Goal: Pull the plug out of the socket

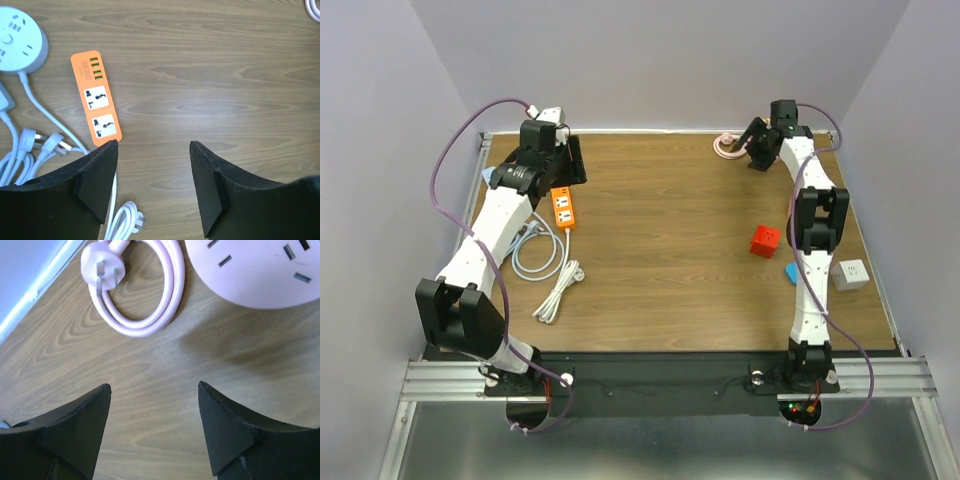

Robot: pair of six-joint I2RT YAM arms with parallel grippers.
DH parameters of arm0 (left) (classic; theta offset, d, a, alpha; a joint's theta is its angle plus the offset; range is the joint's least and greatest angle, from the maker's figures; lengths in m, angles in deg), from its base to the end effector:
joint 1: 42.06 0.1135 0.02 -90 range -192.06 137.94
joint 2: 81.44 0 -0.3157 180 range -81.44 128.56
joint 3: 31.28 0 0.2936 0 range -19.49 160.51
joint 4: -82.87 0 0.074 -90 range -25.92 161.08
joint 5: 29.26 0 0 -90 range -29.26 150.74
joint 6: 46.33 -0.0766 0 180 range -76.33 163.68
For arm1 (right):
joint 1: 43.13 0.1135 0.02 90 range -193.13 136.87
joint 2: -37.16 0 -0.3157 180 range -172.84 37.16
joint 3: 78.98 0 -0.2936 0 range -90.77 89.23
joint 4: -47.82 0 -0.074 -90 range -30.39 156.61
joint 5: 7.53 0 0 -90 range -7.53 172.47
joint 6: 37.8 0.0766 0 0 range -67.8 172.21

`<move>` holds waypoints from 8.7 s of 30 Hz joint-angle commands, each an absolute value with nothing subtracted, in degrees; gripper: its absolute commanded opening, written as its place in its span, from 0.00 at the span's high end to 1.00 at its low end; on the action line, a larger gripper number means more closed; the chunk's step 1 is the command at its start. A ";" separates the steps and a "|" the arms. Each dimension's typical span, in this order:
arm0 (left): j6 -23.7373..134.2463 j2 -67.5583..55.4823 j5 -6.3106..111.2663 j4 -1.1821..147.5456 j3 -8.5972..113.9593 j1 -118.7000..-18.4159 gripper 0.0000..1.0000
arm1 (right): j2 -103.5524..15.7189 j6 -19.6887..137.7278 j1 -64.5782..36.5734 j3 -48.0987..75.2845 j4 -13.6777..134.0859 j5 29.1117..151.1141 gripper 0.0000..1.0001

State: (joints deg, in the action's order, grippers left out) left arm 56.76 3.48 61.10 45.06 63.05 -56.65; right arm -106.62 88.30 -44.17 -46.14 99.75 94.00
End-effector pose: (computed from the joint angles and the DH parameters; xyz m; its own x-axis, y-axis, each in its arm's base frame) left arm 0.4009 -0.1039 0.4043 -0.5042 -0.1028 -0.8575 0.1359 0.9711 -0.1963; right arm 0.6666 0.0032 0.2056 -0.6730 0.5896 -0.4466 0.3490 0.7855 0.5111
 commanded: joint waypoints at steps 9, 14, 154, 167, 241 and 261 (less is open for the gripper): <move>61.25 2.32 58.02 44.10 56.90 -56.56 0.30 | -114.00 100.98 -43.74 -52.10 92.04 92.14 0.33; 62.57 1.35 57.49 44.18 55.84 -56.56 0.30 | -114.45 108.08 -43.57 -49.73 89.50 86.71 0.35; 72.76 17.60 15.83 82.92 34.92 -67.81 0.96 | -71.74 56.72 10.92 -0.95 104.26 73.07 1.00; 77.96 23.23 3.88 94.54 35.35 -69.83 1.00 | -68.22 44.74 10.84 5.38 97.58 85.37 1.00; 72.59 19.28 24.79 77.93 40.72 -64.73 1.00 | -70.32 70.29 4.59 3.10 98.19 70.69 1.00; 82.52 7.85 25.07 95.06 19.63 -64.82 1.00 | -82.10 92.99 2.05 -9.29 100.74 74.56 0.99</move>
State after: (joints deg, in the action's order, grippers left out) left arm 80.03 10.39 28.97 86.39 21.29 -64.47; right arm -79.69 88.74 2.15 -7.19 101.85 70.18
